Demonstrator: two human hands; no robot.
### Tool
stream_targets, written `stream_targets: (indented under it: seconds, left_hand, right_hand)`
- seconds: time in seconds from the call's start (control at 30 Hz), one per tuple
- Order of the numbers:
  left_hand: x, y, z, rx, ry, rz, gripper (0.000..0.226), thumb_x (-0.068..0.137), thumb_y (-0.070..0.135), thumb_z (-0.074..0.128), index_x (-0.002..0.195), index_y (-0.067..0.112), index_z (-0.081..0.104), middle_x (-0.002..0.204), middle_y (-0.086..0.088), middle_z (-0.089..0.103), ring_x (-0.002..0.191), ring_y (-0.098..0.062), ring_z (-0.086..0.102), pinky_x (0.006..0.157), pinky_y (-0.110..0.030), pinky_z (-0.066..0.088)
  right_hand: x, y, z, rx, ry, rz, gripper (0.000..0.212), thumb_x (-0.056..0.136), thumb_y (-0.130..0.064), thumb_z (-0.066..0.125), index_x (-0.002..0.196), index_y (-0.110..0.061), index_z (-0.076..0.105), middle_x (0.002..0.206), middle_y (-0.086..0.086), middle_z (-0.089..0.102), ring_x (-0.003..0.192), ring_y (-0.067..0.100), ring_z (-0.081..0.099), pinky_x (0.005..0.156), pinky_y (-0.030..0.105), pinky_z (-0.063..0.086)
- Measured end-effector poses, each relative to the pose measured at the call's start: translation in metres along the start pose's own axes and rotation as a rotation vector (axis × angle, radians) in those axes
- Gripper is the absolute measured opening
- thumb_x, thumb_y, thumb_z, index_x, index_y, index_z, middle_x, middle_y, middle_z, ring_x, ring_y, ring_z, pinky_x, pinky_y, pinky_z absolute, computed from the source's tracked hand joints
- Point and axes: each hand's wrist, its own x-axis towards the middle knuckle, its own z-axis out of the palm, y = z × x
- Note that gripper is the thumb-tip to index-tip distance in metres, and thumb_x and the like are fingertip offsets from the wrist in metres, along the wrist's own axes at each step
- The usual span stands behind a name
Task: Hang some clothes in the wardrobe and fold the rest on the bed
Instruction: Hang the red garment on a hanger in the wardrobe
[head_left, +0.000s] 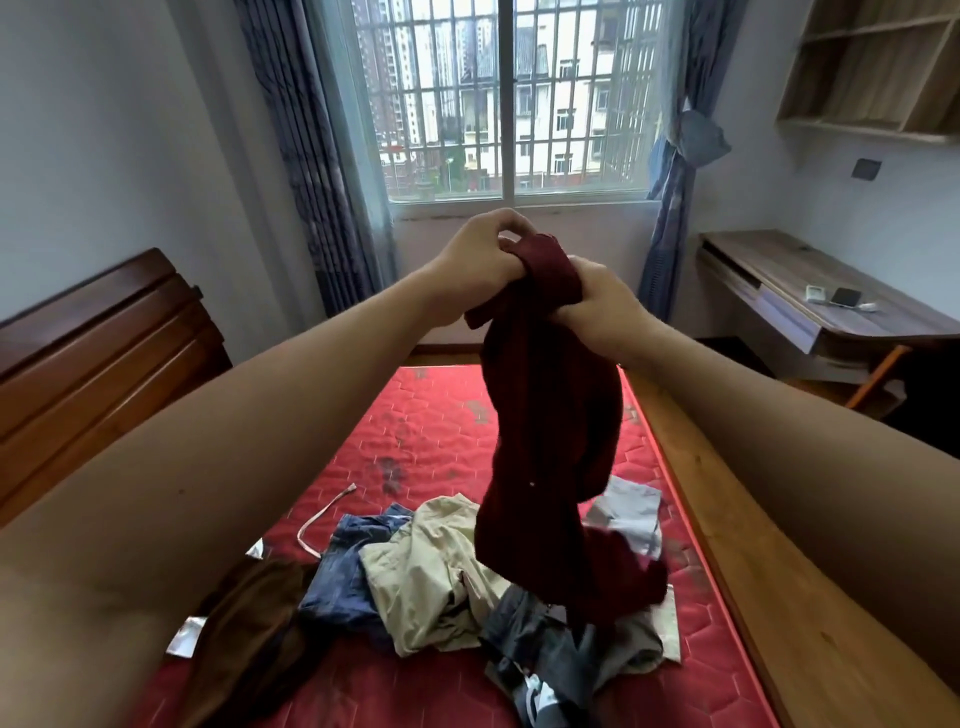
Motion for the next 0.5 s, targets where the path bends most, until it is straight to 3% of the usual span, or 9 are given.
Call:
stream_targets:
  seconds: [0.07, 0.13, 0.3, 0.4, 0.5]
  left_hand:
    - [-0.012, -0.009, -0.005, -0.083, -0.012, -0.052, 0.037, 0.088, 0.002, 0.069, 0.122, 0.011, 0.057, 0.101, -0.015, 0.067, 0.08, -0.02, 0.067, 0.073, -0.04, 0.06]
    - [-0.026, -0.027, -0.006, -0.102, -0.081, -0.133, 0.054, 0.088, 0.012, 0.076, 0.134, 0.018, 0.049, 0.118, -0.014, 0.062, 0.101, -0.028, 0.068, 0.086, -0.046, 0.059]
    - [-0.054, -0.068, 0.018, 0.047, -0.529, -0.421, 0.053, 0.082, 0.035, 0.082, 0.129, 0.03, 0.059, 0.121, 0.006, 0.069, 0.112, -0.015, 0.067, 0.095, -0.046, 0.055]
    - [-0.052, -0.074, 0.043, 0.077, -0.456, -0.332, 0.039, 0.088, 0.024, 0.075, 0.125, 0.024, 0.062, 0.114, 0.001, 0.071, 0.105, -0.014, 0.068, 0.086, -0.043, 0.06]
    - [-0.047, -0.074, 0.047, -0.011, -0.329, -0.301, 0.015, 0.096, 0.012, 0.06, 0.106, 0.018, 0.07, 0.093, -0.004, 0.071, 0.086, -0.019, 0.07, 0.074, -0.039, 0.063]
  right_hand:
    - [-0.001, 0.002, -0.002, -0.02, 0.061, 0.028, 0.033, 0.076, 0.006, 0.061, 0.105, -0.009, 0.067, 0.097, 0.014, 0.071, 0.091, 0.031, 0.067, 0.087, 0.053, 0.052]
    - [0.002, 0.001, -0.006, 0.036, 0.119, 0.073, 0.029, 0.078, 0.0, 0.058, 0.104, -0.011, 0.067, 0.098, 0.015, 0.071, 0.096, 0.034, 0.067, 0.091, 0.055, 0.051]
    - [0.009, -0.021, -0.014, 0.43, 0.184, 0.146, 0.036, 0.082, 0.005, 0.053, 0.102, -0.019, 0.07, 0.105, 0.011, 0.074, 0.107, 0.033, 0.068, 0.101, 0.052, 0.052]
    - [0.009, -0.024, -0.02, 0.51, 0.198, 0.171, 0.034, 0.082, 0.001, 0.053, 0.097, -0.023, 0.071, 0.105, 0.011, 0.075, 0.105, 0.031, 0.07, 0.099, 0.048, 0.055]
    - [0.006, -0.013, -0.037, 0.373, 0.272, 0.201, 0.03, 0.085, -0.003, 0.053, 0.102, -0.02, 0.069, 0.1, 0.006, 0.075, 0.102, 0.029, 0.07, 0.09, 0.04, 0.058]
